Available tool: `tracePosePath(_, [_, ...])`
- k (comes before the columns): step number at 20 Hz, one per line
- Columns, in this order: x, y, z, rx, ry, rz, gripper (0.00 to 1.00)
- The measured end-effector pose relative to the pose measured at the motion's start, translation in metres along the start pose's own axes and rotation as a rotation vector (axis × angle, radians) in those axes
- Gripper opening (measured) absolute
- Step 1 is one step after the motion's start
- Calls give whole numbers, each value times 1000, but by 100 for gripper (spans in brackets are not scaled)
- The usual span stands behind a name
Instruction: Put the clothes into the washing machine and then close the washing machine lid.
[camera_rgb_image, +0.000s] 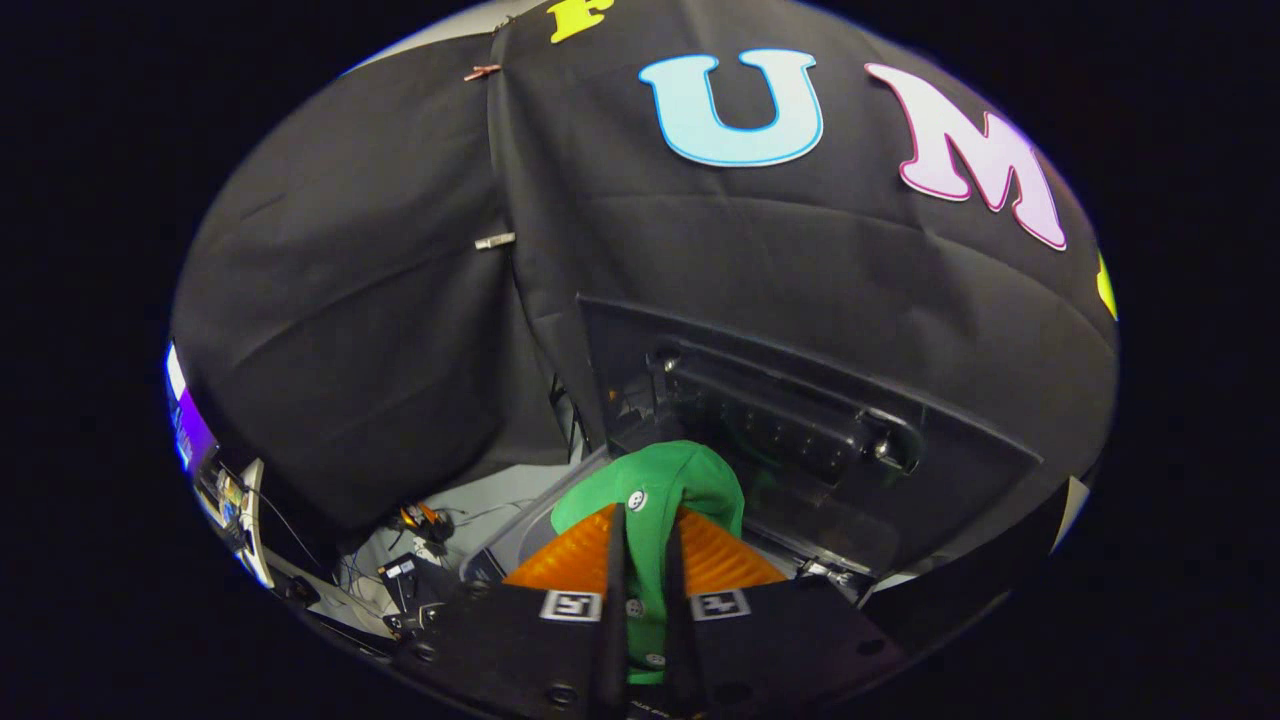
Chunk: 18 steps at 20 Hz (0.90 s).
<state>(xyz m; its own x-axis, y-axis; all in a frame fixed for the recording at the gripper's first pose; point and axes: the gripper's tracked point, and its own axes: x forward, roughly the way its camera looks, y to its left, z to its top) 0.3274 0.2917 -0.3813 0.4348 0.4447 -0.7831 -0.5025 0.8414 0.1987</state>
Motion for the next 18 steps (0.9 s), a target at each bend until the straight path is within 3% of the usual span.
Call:
tracePosePath(5, [2, 1, 6, -73, -38, -13, 100])
tracePosePath(10, [-2, 9, 15, -75, -77, 15, 100])
tracePosePath(14, [-13, 11, 46, -58, -203, 32, 99])
tracePosePath(18, [-29, 1, 75, -56, -328, -10, 99])
